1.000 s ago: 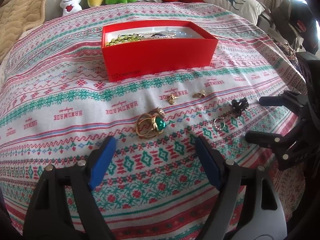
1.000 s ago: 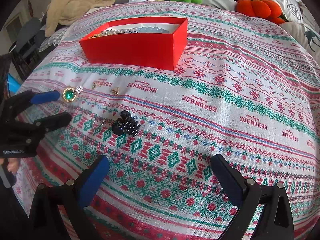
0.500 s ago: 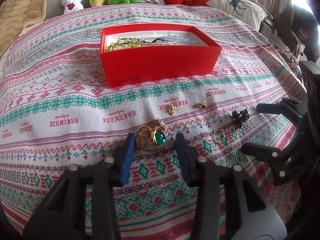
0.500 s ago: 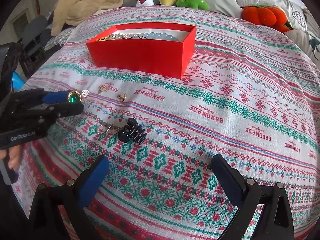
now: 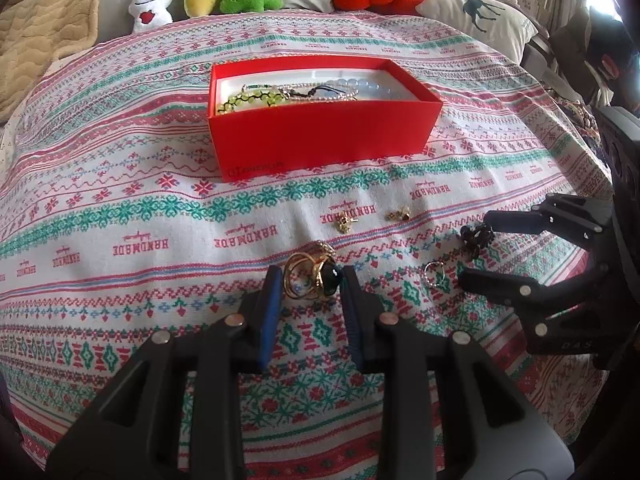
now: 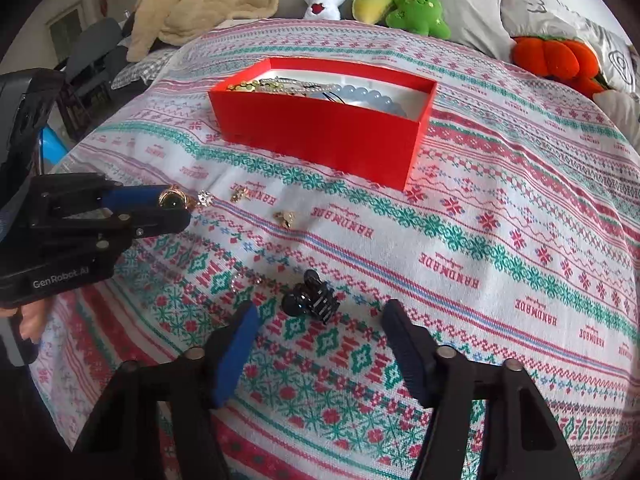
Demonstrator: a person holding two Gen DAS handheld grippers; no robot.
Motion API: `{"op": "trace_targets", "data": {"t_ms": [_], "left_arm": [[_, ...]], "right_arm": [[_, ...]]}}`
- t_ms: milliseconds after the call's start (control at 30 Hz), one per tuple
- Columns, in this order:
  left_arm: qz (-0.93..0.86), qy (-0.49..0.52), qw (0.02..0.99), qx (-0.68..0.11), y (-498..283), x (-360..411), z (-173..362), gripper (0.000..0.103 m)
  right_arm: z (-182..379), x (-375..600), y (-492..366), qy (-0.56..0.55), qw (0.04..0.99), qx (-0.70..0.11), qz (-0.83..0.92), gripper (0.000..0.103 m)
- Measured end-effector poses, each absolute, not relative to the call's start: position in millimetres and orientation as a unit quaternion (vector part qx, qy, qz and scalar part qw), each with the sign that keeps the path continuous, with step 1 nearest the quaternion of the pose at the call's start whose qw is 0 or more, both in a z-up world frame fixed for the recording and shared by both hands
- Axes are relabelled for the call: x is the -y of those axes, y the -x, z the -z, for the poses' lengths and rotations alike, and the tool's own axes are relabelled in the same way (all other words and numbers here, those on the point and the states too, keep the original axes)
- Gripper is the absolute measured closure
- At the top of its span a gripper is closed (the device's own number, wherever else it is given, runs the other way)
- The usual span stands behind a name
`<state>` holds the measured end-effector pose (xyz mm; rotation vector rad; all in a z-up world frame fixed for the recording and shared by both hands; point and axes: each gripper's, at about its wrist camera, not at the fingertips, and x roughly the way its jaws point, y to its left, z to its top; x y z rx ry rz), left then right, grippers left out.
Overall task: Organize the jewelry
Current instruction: 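Grasp the black hair clip with the right gripper while the left carries the rings toward the box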
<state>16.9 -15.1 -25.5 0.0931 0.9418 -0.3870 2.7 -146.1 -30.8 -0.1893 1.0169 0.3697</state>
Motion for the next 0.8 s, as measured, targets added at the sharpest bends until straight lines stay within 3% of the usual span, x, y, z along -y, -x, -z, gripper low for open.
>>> {"op": "trace_targets", "data": {"t_ms": [233,800], "left_arm": [[0.183,-0.042,0.871,-0.455,-16,16,23,0.072],[0.162,-0.015,0.869,-0.467,-27,11,7,0.072]], "right_arm": [[28,144,-4,0.088,0.853,-0.480,-0.184,0.075],[7,145,-9,0.069,0.861,-0.473,-0.174,0.075]]}}
